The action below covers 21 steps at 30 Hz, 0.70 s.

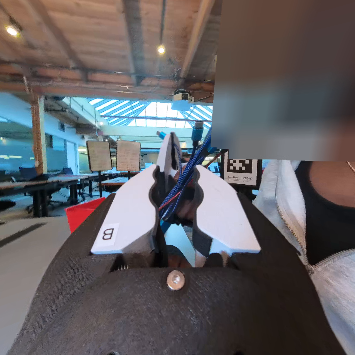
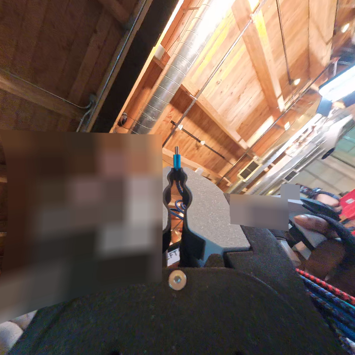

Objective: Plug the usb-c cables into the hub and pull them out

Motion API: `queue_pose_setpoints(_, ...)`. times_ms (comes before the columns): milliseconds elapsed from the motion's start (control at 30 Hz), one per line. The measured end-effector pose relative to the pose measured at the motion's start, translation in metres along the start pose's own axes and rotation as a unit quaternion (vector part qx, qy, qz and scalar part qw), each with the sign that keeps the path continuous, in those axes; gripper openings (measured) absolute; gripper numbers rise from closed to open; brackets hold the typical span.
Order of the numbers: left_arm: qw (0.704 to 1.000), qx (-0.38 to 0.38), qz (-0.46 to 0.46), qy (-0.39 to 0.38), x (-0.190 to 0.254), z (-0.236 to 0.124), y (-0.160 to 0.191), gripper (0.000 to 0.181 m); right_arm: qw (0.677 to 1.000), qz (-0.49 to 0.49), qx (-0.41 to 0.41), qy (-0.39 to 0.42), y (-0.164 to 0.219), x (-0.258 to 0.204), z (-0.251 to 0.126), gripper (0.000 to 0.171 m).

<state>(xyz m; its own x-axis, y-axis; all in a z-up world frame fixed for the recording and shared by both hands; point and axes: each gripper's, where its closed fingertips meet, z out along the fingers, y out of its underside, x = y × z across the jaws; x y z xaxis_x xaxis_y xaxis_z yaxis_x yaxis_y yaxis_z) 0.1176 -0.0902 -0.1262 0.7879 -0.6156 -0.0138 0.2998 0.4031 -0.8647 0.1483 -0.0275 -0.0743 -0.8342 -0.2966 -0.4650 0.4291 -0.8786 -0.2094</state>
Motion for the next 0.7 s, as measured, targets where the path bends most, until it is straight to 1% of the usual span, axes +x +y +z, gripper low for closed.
queue_pose_setpoints(33,1.0,-0.001,0.015,0.005,0.004,0.003,0.001,0.037,1.0,0.017,-0.001,-0.005,0.002,0.002,0.0,0.005)
queue_pose_setpoints(100,0.999,0.0,0.036,-0.001,0.005,0.006,-0.001,0.034,0.999,0.047,-0.009,-0.018,0.009,0.005,0.001,0.006)
queue_pose_setpoints(233,0.997,0.045,0.016,0.061,0.024,0.004,-0.014,0.031,0.997,0.075,-0.02,-0.022,0.019,0.011,0.005,0.005)
queue_pose_setpoints(367,0.995,0.043,0.026,0.081,0.032,0.006,-0.012,0.016,0.995,0.09,-0.023,-0.024,0.025,0.016,0.008,0.005)
queue_pose_setpoints(433,0.994,0.045,0.026,0.095,0.038,0.006,-0.014,0.012,0.995,0.098,-0.022,-0.02,0.027,0.02,0.007,0.005)
queue_pose_setpoints(567,0.993,0.039,0.032,0.112,0.045,0.007,-0.013,0.01,0.993,0.117,-0.014,-0.014,0.028,0.029,0.006,0.005)
queue_pose_setpoints(700,0.99,0.026,0.032,0.133,0.051,0.006,-0.008,0.018,0.992,0.125,-0.013,-0.016,0.03,0.029,0.006,0.005)
